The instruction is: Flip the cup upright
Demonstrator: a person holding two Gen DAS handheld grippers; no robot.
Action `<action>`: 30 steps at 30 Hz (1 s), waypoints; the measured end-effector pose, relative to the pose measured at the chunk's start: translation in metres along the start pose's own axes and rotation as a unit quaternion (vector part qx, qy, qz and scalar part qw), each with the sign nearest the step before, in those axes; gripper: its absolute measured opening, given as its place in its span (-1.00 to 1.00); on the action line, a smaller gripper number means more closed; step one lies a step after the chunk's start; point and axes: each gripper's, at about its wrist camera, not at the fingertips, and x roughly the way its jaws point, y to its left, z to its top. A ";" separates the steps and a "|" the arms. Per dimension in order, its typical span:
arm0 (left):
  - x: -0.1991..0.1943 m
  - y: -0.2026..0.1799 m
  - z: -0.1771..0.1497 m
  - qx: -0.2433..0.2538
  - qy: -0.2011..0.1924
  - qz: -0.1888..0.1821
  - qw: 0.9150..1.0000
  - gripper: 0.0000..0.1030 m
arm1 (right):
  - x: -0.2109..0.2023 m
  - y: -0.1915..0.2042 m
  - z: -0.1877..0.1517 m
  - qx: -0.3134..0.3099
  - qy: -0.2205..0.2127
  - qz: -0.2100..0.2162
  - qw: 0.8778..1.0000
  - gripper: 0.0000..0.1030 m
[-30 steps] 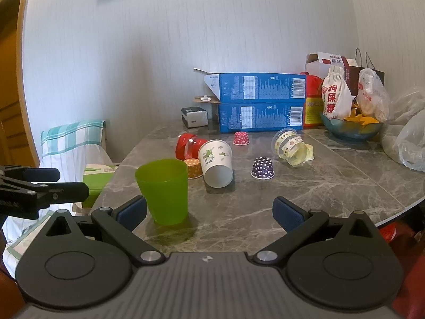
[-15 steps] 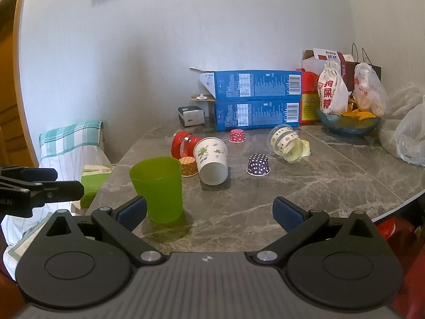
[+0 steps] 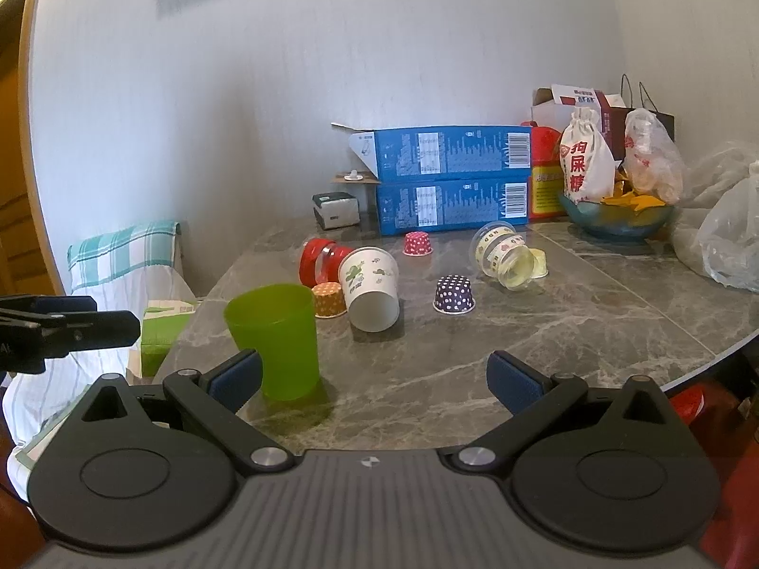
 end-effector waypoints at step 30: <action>0.008 0.004 -0.001 -0.013 0.006 -0.014 1.000 1.00 | 0.002 0.003 0.000 0.008 0.002 0.005 1.000 0.98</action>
